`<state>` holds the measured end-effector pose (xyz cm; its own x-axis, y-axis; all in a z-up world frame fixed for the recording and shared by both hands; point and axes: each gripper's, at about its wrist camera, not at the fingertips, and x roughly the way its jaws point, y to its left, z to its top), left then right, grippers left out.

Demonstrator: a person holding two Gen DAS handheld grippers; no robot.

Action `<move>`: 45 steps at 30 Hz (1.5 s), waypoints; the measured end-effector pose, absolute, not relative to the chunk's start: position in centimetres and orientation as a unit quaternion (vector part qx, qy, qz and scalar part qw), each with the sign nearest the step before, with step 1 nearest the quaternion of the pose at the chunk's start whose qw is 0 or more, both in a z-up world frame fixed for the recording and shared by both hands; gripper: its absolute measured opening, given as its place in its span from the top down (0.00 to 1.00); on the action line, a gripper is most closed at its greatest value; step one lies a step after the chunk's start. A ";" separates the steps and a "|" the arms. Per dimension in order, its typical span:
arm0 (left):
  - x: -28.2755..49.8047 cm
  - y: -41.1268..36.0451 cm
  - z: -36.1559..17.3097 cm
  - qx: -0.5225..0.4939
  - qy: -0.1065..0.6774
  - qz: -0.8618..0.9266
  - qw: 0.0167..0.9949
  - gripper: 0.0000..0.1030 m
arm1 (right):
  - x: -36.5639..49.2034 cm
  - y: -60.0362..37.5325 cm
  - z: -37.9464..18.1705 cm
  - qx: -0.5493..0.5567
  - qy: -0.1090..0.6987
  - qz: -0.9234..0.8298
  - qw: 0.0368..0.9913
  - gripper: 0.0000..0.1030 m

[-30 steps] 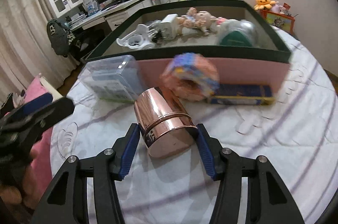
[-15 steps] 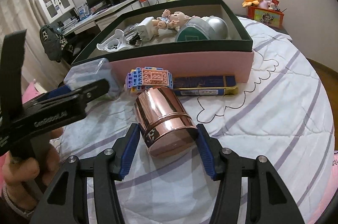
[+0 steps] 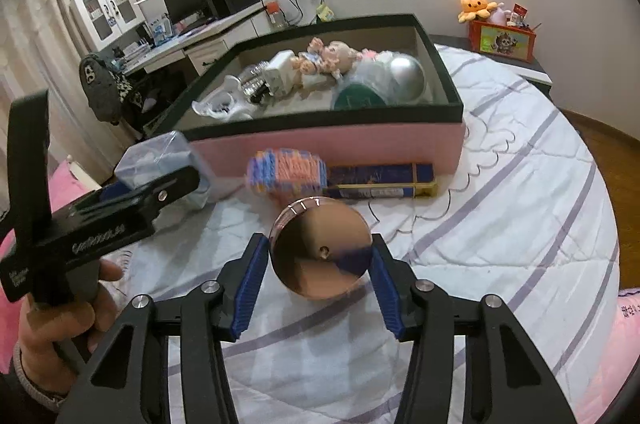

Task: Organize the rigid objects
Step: 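Grasp the clear plastic box with the left tool while the right tool grasps the rose-gold cup, then carry the plastic box and rose-gold cup into the tray and release both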

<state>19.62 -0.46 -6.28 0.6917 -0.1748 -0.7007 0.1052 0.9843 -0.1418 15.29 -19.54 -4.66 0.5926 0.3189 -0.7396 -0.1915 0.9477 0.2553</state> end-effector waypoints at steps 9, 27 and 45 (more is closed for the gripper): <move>18.8 1.1 -4.9 -0.042 0.374 -0.074 0.924 0.08 | 16.0 -19.2 -5.0 0.063 0.433 0.141 0.888 0.53; 18.1 0.3 -3.9 -0.040 0.366 -0.099 0.924 0.09 | 16.3 -19.6 -4.4 0.073 0.427 0.144 0.890 0.54; 24.9 -0.8 2.8 -0.034 0.292 -0.107 0.950 0.08 | 25.1 -19.3 4.0 0.052 0.342 0.155 0.925 0.54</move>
